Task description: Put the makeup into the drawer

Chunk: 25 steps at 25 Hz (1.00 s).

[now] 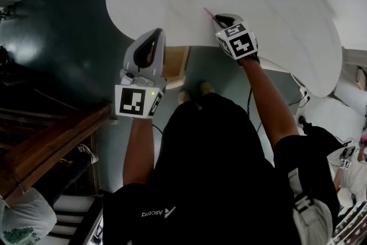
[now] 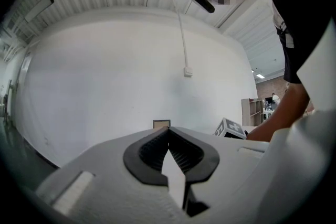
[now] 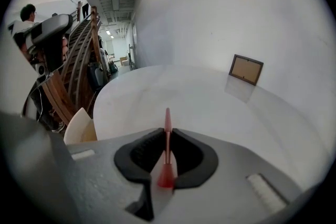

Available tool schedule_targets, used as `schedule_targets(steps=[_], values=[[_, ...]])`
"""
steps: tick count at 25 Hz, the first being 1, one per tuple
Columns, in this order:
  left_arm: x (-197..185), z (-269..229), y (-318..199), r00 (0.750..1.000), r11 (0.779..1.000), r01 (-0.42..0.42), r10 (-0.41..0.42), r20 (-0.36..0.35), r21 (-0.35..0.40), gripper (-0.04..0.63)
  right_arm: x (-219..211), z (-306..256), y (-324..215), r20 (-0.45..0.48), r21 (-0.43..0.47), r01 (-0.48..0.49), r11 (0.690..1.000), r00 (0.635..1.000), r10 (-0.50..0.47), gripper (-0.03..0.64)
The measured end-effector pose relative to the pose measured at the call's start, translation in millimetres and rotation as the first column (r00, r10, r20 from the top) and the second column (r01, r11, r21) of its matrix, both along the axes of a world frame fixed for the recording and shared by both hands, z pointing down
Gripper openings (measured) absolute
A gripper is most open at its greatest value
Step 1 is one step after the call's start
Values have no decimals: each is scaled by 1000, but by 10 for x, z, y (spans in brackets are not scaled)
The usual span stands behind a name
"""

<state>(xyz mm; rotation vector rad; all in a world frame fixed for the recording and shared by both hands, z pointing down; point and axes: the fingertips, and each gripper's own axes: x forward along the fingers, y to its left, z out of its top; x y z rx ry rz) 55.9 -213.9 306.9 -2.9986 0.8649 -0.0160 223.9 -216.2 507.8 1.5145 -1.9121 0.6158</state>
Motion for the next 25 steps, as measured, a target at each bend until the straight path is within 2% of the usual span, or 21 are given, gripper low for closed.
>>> schedule_targets(steps=[6,11,19,25], values=[[-16,-23,49,1000,1000,9,-9,-3,-3,9,-53,-382,59,33,133,-19,991,999,15,51],[33,-59,153,1000,1000,21,-21,-2,3,9,-72,-772,206,75,249,-17,968,997,-1,51],[-215,-204,384,996,995,93,-93,-14,31,9,-463,-1512,502,107,426,71,902,986,-129,51],[-294,-260,513,984,984,175,-174,-25,44,9,-644,-1886,653,121,514,157,843,960,-253,51]])
